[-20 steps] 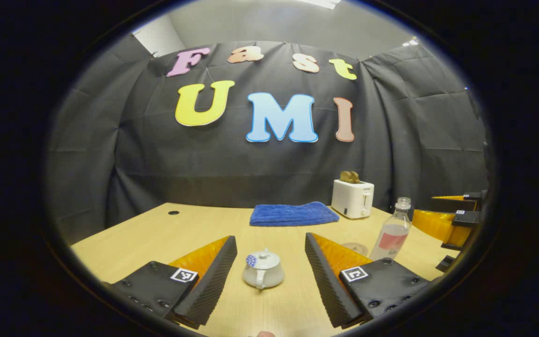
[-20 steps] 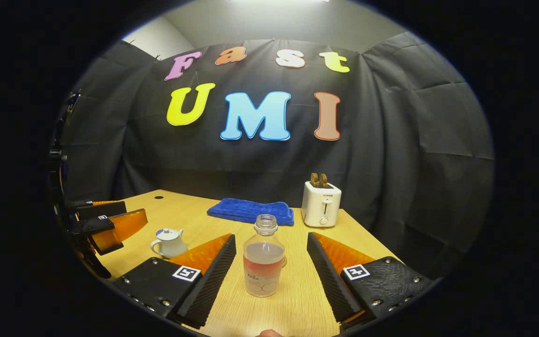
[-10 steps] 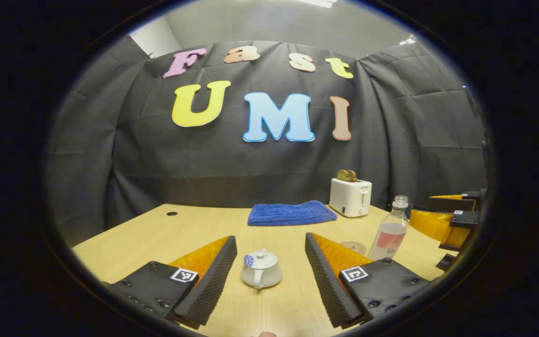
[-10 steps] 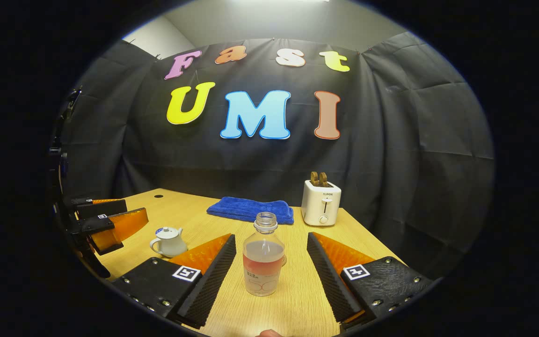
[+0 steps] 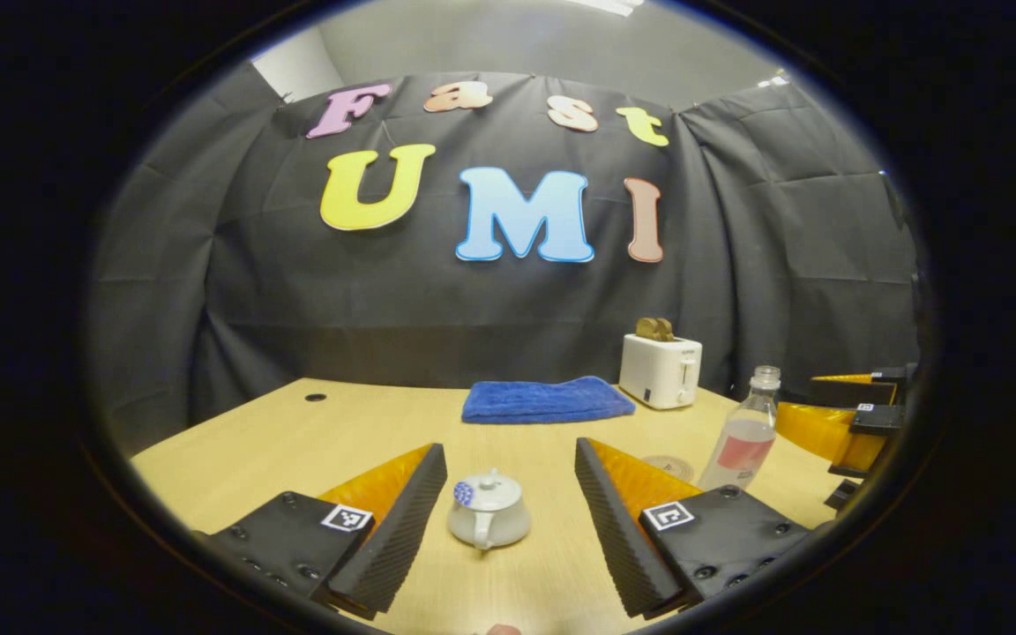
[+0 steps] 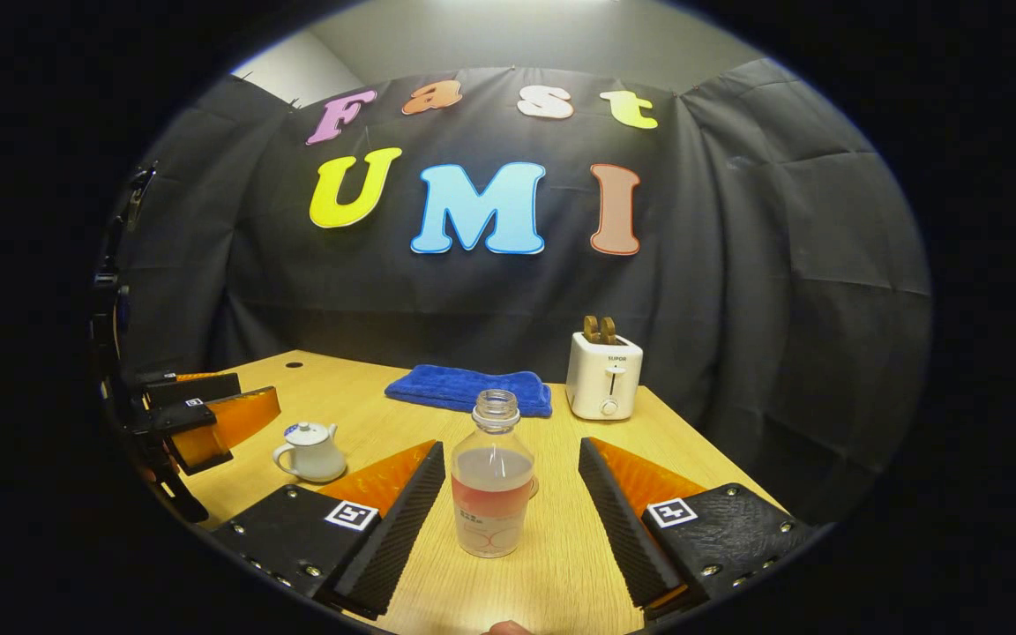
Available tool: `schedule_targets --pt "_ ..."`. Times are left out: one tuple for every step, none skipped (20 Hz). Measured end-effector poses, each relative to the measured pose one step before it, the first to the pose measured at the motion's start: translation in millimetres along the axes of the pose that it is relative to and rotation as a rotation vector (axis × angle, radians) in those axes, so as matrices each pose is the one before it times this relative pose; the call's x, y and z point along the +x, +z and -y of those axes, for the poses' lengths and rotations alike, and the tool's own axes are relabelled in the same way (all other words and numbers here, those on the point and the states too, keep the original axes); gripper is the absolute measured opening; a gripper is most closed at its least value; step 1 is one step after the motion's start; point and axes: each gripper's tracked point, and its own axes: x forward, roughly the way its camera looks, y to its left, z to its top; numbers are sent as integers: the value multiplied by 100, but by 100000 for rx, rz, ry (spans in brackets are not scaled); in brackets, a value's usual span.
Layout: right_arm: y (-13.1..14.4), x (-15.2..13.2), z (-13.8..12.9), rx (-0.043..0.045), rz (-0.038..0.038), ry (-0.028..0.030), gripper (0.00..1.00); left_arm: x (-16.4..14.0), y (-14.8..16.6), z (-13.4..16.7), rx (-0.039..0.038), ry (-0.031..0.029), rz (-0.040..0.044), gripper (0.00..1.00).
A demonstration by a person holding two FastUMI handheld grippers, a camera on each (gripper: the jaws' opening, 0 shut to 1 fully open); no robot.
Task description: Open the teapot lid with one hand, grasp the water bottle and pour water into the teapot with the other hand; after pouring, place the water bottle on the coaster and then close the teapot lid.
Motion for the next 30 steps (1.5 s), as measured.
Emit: schedule_targets --pt "-163 204 72 -355 -396 -633 95 590 -321 -181 -229 -79 -449 95" --pt "-244 139 169 -332 -263 -461 95 653 -556 -157 -169 -136 -911 95" --pt "-88 215 61 -224 -206 -296 95 681 -468 -117 -44 -172 -1100 95" --pt "-189 206 102 -47 -168 -131 95 682 -354 -106 -224 -193 -185 96" --pt "-25 297 -4 14 -203 -42 95 708 -227 6 -157 -533 -543 96" --pt "-158 223 -38 -11 -232 36 95 888 -648 -55 -173 -378 -728 96" --pt "-129 208 35 -38 -423 115 95 854 -406 -231 -115 4 -1239 96" --pt "-199 242 -106 128 -306 412 95 777 -574 -169 22 -143 -1291 95" --pt "14 157 -60 116 -21 346 95 658 -242 -244 -11 392 -1022 95" --pt "-5 202 -51 -21 224 94 95 611 -526 -215 -24 344 -588 96" --pt "88 174 152 65 -73 -429 95 585 -119 -325 -16 555 -394 96" --pt "-109 3 34 172 77 28 95 524 -224 -175 42 202 -354 96" --pt "38 52 -76 158 152 303 95 444 -181 -121 -52 177 -389 96" --pt "-68 224 -119 12 -218 395 95 398 -461 -67 -39 -90 -835 96" --pt "45 111 -125 -8 -104 456 95 340 -430 18 -107 -77 -796 96" --pt "-89 166 -147 34 -177 415 95 307 -176 -71 -169 -113 -768 96" --pt "-70 69 -79 53 -312 445 95 263 -161 -78 -240 -33 -813 95" --pt "-144 138 -125 -20 -214 389 95 110 -314 14 -204 -296 -779 95" --pt "-72 25 -49 -184 -270 209 95 39 -73 157 -182 -225 -346 94" --pt "-96 98 -130 -281 -287 119 95 11 50 -12 -17 -68 80 94" --pt "2 44 -20 -288 -175 56 95 -46 262 -15 171 93 582 92" --pt "-110 3 -39 -220 -101 40 95 -208 213 -33 81 75 1188 92" --pt "34 -38 -14 -88 120 -8 95 -29 402 55 430 -259 1125 92" --pt "16 -58 30 37 228 -90 95 -169 201 102 521 131 798 89" --pt "103 -63 -27 56 204 5 95 41 74 -41 380 79 357 87" --pt "22 21 -87 44 146 45 95 131 -109 -79 361 -79 -395 78" --pt "59 -24 3 63 142 -60 95 155 -325 40 143 -273 -930 75" --pt "-87 -146 23 -8 63 37 95 76 -351 10 -76 -282 -1095 75" --pt "13 -28 -44 -48 -162 196 95 160 -176 77 -390 -354 -731 75" --pt "-92 46 -73 -156 -224 73 95 145 76 -236 -2 614 186 71"
